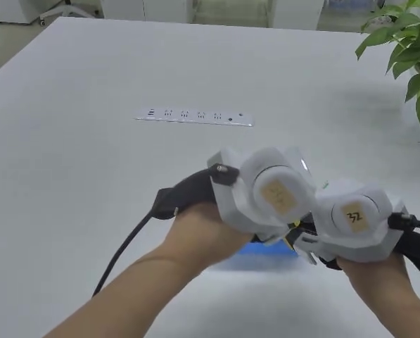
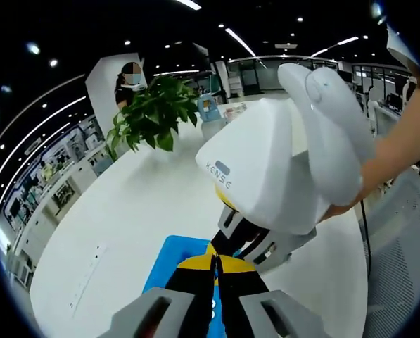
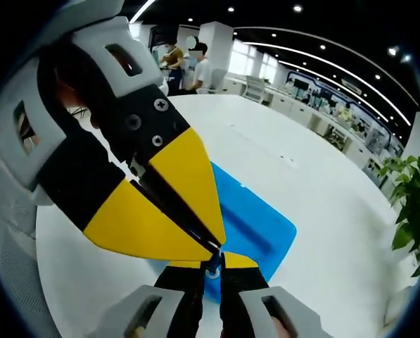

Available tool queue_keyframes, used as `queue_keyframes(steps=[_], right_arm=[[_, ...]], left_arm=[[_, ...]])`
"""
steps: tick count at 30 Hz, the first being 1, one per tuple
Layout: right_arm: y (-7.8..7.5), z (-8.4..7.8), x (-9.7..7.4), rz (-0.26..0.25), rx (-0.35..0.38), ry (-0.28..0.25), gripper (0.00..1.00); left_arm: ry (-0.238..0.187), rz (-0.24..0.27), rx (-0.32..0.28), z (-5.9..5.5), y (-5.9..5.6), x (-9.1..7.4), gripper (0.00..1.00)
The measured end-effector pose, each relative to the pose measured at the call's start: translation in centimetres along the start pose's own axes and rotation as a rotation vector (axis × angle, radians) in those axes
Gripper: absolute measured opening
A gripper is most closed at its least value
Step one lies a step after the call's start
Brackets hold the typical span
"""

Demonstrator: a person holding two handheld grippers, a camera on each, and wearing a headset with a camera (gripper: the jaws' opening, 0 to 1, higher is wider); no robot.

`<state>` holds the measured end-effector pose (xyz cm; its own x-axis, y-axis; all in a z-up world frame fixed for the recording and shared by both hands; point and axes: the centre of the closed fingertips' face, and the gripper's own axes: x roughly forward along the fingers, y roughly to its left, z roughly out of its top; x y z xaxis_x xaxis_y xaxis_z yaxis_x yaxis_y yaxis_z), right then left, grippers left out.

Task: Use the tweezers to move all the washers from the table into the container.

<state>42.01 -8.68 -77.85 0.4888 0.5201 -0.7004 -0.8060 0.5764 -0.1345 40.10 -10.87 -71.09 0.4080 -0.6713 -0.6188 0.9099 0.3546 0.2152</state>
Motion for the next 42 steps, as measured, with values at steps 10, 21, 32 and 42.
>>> queue_keyframes(steps=[10, 21, 32, 42], right_arm=[[-0.2, 0.1, 0.0, -0.01, 0.009, 0.005, 0.05], [0.5, 2.1, -2.5, -0.044, 0.025, -0.066, 0.06], [3.0, 2.7, -5.5, -0.07, -0.013, -0.092, 0.07], [5.7, 1.9, -7.7, -0.087, -0.092, -0.069, 0.09]], left_arm=[[0.015, -0.005, 0.012, 0.0, 0.0, -0.1, 0.0], [-0.027, 0.036, 0.033, 1.7, -0.7, -2.9, 0.0], [-0.117, -0.007, 0.093, 4.8, -3.7, -7.2, 0.0], [-0.152, -0.058, 0.071, 3.3, -6.1, -10.0, 0.0]])
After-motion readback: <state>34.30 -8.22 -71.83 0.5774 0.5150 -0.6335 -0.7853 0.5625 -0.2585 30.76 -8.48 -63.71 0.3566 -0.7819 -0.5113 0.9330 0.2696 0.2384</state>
